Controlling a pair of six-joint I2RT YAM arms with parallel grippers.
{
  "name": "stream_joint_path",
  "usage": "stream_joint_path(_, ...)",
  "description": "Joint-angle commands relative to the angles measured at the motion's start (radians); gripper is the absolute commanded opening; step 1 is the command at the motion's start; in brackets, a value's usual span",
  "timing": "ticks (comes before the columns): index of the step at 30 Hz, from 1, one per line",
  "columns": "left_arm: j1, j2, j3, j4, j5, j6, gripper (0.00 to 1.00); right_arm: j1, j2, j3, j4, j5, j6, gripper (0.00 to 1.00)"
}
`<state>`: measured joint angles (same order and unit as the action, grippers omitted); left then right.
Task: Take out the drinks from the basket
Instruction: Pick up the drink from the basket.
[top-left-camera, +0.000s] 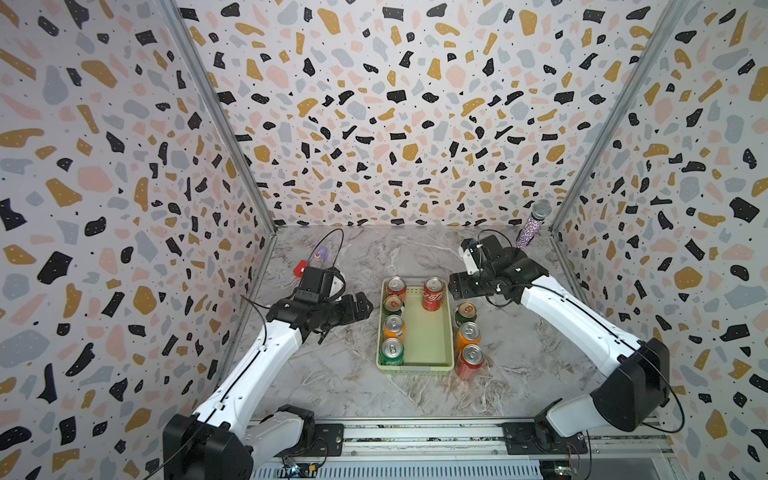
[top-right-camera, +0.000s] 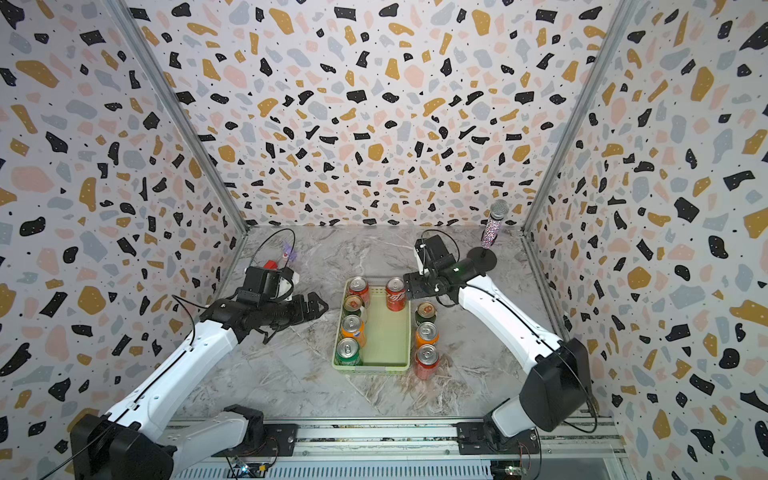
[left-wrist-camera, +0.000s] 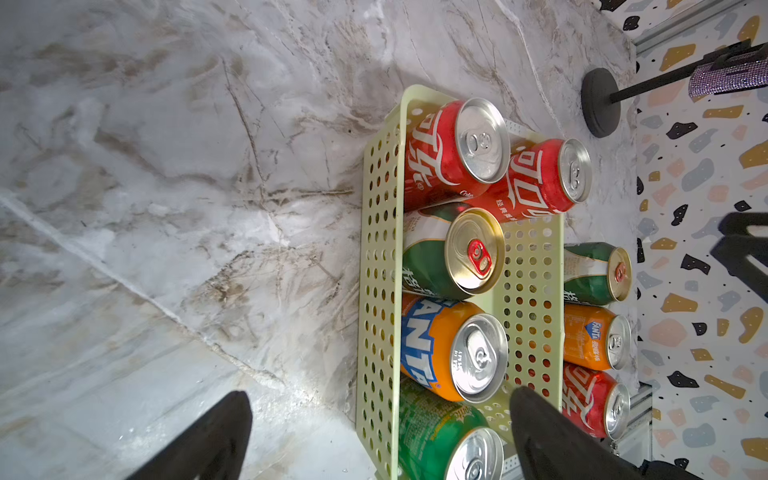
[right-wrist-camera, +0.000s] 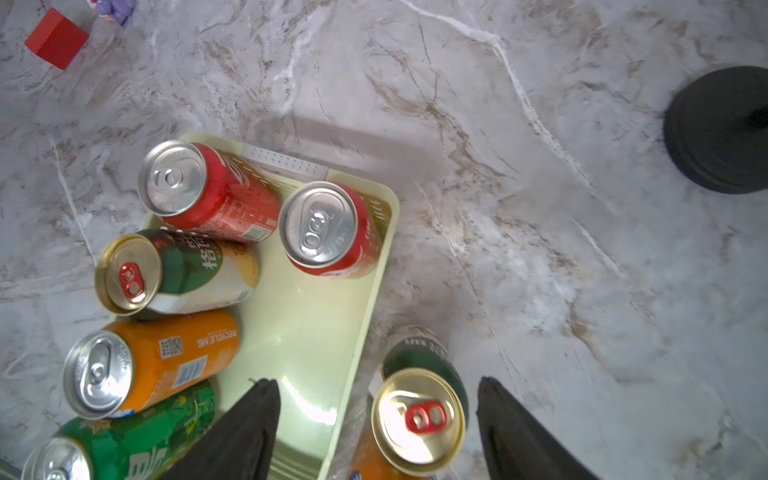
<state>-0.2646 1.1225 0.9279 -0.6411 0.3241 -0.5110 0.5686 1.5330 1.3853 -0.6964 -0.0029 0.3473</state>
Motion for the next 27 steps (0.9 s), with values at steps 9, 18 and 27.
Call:
stream_joint_path(9,0.004,0.004,0.011,0.028,0.018,0.014,1.00,0.005,0.192,0.161,0.027,-0.073,0.020,0.80)
stream_joint_path(18,0.004,-0.002,0.000,0.037,0.032,0.006,1.00,0.025,0.300,0.221,0.028,-0.069,0.015,0.81)
stream_joint_path(27,0.004,-0.018,-0.006,0.038,0.028,0.005,1.00,0.060,0.385,0.286,-0.003,-0.018,0.014,0.81)
